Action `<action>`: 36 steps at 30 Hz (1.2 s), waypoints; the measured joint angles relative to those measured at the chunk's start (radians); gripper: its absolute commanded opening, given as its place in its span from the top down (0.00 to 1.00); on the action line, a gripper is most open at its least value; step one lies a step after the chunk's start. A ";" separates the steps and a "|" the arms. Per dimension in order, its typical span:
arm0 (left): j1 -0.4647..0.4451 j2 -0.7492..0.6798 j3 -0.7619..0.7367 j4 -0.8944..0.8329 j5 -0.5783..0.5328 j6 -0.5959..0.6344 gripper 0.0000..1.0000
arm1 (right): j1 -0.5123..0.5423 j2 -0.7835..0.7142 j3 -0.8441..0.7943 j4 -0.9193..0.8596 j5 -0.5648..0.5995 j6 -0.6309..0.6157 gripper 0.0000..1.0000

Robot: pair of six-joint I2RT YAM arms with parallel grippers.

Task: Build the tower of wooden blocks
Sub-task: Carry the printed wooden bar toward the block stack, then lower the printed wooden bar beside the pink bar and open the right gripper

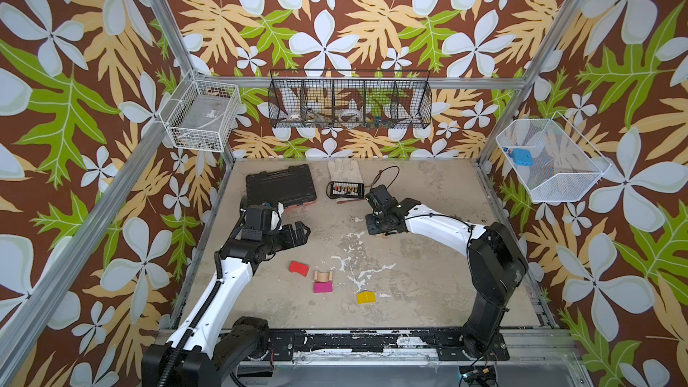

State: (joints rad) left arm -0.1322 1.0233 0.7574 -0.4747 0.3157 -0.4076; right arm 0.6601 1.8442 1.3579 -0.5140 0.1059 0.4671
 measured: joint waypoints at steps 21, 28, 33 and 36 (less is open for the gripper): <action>0.000 -0.007 0.000 0.000 0.001 0.000 0.00 | -0.014 0.085 0.064 -0.020 0.077 0.002 0.92; 0.000 -0.008 0.000 0.000 0.001 0.000 0.00 | -0.016 0.101 0.064 -0.020 0.085 0.000 0.86; 0.000 -0.010 0.000 0.000 0.002 0.000 0.00 | -0.016 0.120 0.064 -0.020 0.085 -0.001 0.85; 0.000 -0.010 0.000 0.000 0.002 0.000 0.00 | -0.016 0.121 0.065 -0.020 0.085 -0.001 0.83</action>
State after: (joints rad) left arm -0.1322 1.0134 0.7574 -0.4747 0.3180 -0.4072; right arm 0.6441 1.9656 1.4227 -0.5343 0.1913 0.4664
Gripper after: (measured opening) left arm 0.998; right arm 0.208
